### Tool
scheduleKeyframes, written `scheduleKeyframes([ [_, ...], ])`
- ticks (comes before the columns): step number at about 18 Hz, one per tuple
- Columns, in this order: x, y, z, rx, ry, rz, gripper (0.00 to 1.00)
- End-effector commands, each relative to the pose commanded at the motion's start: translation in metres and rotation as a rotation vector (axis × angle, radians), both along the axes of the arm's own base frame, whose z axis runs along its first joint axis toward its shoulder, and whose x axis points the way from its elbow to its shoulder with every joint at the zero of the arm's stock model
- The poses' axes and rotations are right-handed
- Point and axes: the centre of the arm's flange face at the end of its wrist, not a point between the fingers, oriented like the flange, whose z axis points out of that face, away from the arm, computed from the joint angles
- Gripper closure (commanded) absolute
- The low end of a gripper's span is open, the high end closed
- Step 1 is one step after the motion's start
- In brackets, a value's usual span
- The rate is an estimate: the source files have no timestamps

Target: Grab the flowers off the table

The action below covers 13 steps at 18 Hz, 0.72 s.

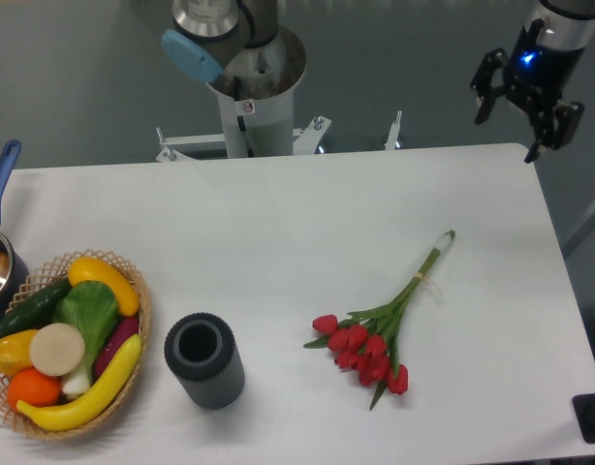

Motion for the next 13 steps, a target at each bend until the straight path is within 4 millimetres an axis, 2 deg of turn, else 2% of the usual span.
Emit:
scheduleKeyframes([
  [7, 0.0012, 0.0023, -0.0002, -0.002, -0.002, -0.003, 0.00],
  [13, 0.0036, 0.0024, -0.0099, 0.026, -0.030, 0.019, 0.00],
])
